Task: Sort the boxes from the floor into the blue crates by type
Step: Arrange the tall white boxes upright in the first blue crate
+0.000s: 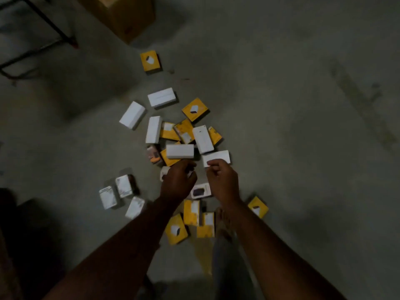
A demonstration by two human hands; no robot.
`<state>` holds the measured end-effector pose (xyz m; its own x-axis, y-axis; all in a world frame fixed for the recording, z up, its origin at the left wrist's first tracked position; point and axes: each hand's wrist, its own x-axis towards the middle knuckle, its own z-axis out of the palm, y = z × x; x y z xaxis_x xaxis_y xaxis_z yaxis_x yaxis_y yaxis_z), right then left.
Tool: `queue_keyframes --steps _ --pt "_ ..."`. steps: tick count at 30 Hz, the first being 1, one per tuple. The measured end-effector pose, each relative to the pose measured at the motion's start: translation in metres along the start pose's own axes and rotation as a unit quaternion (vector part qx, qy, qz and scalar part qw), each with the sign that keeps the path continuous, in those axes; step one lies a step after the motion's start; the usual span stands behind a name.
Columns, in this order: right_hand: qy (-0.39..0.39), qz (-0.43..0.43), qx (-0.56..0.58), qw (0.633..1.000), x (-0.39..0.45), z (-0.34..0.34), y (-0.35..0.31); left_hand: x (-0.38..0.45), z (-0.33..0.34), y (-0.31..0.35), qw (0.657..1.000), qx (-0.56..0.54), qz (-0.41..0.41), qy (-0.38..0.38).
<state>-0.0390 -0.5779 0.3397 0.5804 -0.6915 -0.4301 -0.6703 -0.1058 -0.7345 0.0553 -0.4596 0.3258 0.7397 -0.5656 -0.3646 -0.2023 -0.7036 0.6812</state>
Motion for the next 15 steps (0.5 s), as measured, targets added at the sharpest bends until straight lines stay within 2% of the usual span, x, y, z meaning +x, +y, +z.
queue_keyframes --steps 3,6,8,10,13,15 --pt "-0.027 0.020 -0.030 0.999 0.100 0.053 0.097 0.078 0.082 -0.063 0.998 0.037 -0.046 0.007" --pt "-0.090 0.019 -0.119 0.989 0.175 0.101 0.178 0.133 0.134 -0.132 0.990 0.128 -0.059 0.009" --pt "-0.174 0.024 -0.212 0.961 0.209 0.119 0.214 0.163 0.151 -0.166 0.980 0.171 -0.097 -0.025" --pt "-0.236 0.013 -0.340 0.910 0.245 0.140 0.260 0.198 0.176 -0.211 0.969 0.199 -0.133 -0.052" --pt "-0.222 -0.023 -0.427 0.876 0.277 0.155 0.306 0.232 0.205 -0.259 0.954 0.256 -0.139 -0.074" --pt "-0.176 -0.076 -0.464 0.865 0.285 0.156 0.325 0.243 0.216 -0.271 0.943 0.304 -0.126 -0.054"
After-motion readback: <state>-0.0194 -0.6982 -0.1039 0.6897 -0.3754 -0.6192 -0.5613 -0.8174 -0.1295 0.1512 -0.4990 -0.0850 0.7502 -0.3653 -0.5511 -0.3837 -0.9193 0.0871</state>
